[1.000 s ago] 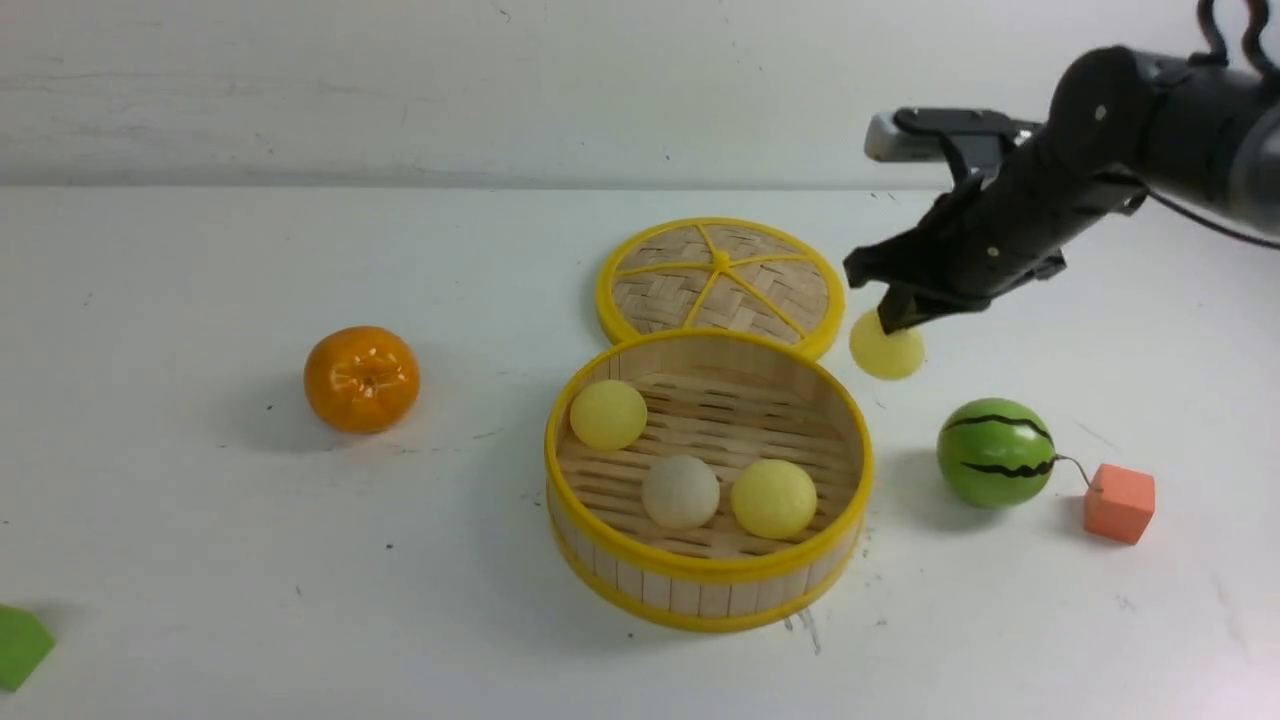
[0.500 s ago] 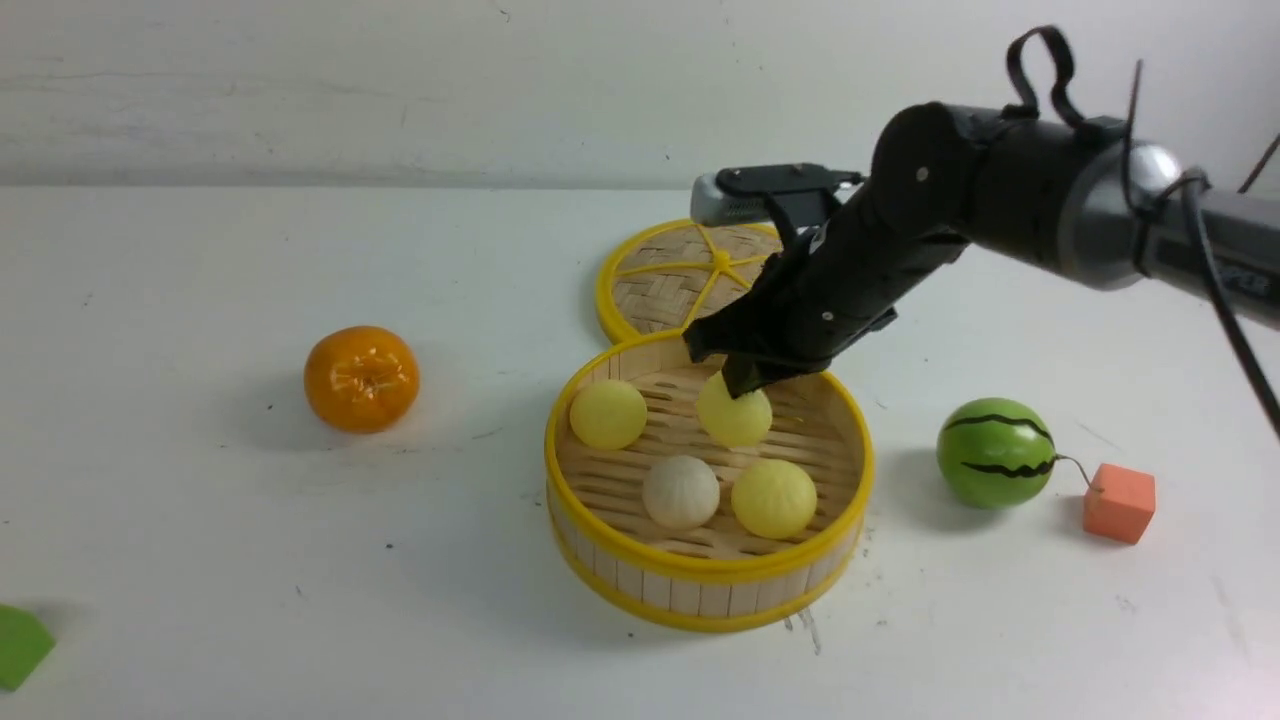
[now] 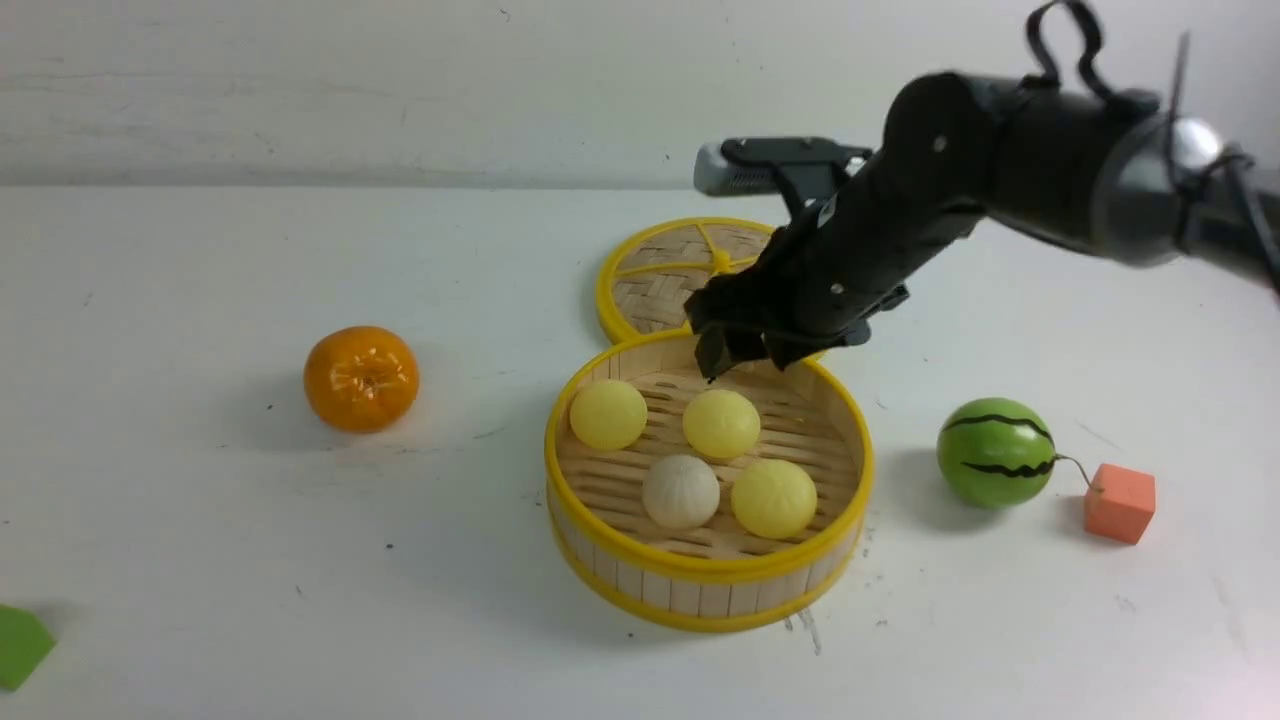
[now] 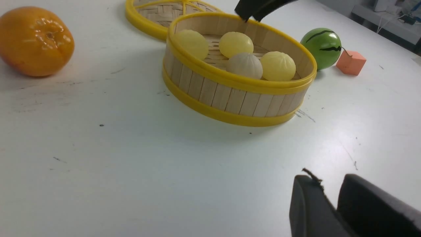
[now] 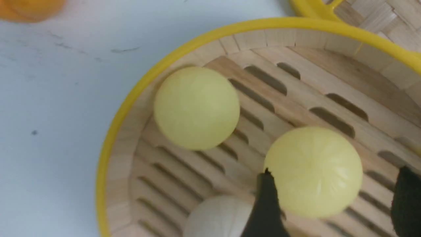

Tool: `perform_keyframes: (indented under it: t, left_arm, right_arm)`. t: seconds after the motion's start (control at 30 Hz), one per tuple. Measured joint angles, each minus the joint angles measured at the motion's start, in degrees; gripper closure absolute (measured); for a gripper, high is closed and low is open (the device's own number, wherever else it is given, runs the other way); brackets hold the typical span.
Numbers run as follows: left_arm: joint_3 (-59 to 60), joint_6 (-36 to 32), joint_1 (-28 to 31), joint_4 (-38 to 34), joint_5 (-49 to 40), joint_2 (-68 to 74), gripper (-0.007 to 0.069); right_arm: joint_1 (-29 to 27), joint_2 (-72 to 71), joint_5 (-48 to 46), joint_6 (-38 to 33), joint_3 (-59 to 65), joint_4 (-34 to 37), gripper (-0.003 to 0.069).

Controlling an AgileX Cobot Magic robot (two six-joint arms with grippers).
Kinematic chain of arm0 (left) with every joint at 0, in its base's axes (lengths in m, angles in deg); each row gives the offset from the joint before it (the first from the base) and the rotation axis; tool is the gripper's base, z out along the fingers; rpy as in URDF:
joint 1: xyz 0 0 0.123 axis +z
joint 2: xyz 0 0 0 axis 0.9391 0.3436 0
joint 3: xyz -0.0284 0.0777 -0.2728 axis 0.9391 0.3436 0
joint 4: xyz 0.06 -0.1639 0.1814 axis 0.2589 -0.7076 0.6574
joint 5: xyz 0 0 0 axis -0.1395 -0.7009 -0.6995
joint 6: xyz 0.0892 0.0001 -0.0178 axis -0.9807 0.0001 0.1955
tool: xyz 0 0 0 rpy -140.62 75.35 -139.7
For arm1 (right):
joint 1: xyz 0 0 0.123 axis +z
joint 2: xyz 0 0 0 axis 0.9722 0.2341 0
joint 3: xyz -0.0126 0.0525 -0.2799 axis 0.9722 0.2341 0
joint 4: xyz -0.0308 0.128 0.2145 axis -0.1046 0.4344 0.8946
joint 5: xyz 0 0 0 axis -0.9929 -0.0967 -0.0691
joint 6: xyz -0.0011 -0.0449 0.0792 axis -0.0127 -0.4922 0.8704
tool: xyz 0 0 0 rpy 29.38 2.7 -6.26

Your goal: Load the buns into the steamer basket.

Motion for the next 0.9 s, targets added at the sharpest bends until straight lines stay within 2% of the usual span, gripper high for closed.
perform_keyframes:
  t: [0.1,0.2,0.27,0.3,0.37,0.47,0.7,0.9]
  left_arm:
    - [0.0,0.0,0.0,0.0,0.0,0.0,0.0483]
    - [0.0,0.0,0.0,0.0,0.0,0.0,0.0483]
    - [0.0,0.0,0.0,0.0,0.0,0.0,0.0483]
    - [0.0,0.0,0.0,0.0,0.0,0.0,0.0483]
    - [0.0,0.0,0.0,0.0,0.0,0.0,0.0483]
    - [0.0,0.0,0.0,0.0,0.0,0.0,0.0482]
    - [0.0,0.0,0.0,0.0,0.0,0.0,0.0482]
    - [0.0,0.0,0.0,0.0,0.0,0.0,0.0482]
  right_arm:
    - [0.1,-8.3,-7.4,2.6,1.2,-2.3,0.0218]
    - [0.7,-17.7,-13.0,5.7,6.7,-5.7,0.0353]
    - [1.1,-24.3,-13.9,7.8,12.1,-6.4,0.0472]
    - [1.1,-24.3,-14.0,8.0,12.6,-6.4,0.0472]
    - [1.2,-31.6,-13.8,9.7,20.1,-6.4,0.0591]
    - [1.2,-38.2,-12.5,10.2,27.8,-6.4,0.0664]
    - [1.2,-50.2,-11.8,12.1,42.3,-6.5,0.0678]
    - [1.2,-56.2,-17.8,12.3,46.4,-6.5,0.0676]
